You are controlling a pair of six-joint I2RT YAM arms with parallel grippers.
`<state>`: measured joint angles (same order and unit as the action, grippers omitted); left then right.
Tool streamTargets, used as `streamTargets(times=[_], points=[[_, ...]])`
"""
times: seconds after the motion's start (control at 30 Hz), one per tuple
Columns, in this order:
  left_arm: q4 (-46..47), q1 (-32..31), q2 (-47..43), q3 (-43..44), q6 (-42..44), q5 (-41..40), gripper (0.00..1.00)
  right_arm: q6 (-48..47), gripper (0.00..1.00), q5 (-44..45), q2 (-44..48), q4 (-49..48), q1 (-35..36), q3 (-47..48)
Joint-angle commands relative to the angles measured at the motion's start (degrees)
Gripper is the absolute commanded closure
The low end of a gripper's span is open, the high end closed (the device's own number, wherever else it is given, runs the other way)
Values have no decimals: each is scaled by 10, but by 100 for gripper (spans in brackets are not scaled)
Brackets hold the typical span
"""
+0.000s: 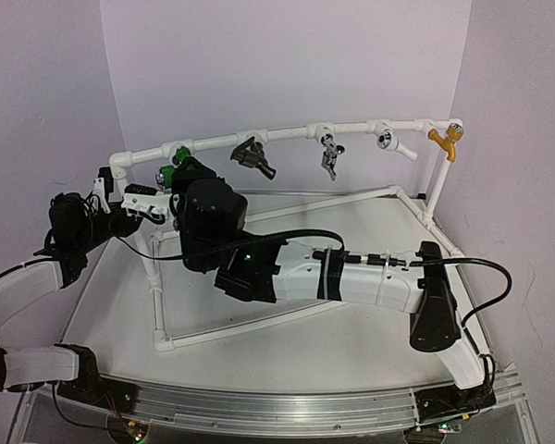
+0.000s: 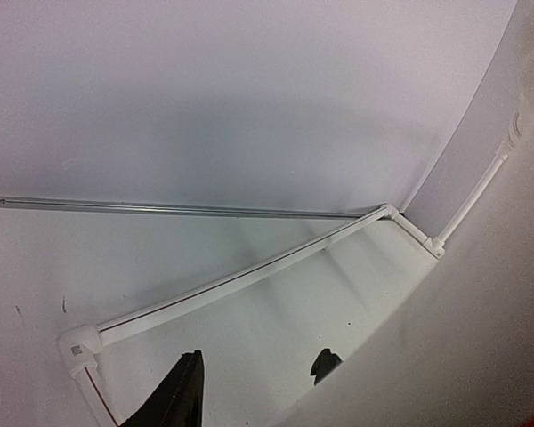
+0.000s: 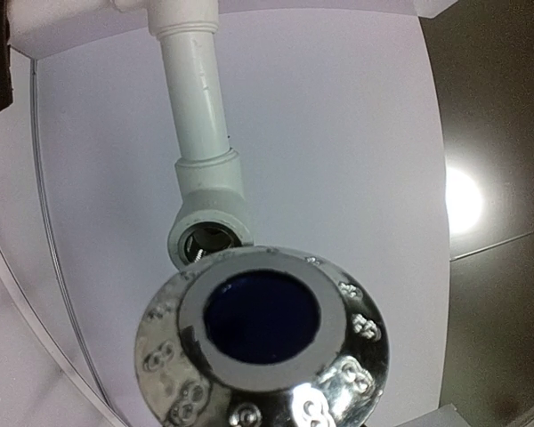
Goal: Install the water faucets
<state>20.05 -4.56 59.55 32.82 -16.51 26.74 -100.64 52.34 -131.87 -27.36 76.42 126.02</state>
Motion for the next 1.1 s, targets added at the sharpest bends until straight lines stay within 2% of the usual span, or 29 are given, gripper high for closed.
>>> streamTargets(times=[0.0, 0.27, 0.73, 1.07], points=[[21, -17, -12, -3, -57, 50, 100, 12, 100, -7, 7, -20, -3, 27], [21, -19, -11, -2, -55, 50, 100, 64, 100, -5, 18, 18, -3, 3], [21, -22, -11, -1, -54, 56, 100, 86, 100, -15, 8, 36, -14, 6], [21, -27, -9, 0, -56, 59, 100, 92, 100, 2, -28, 60, -16, 70]])
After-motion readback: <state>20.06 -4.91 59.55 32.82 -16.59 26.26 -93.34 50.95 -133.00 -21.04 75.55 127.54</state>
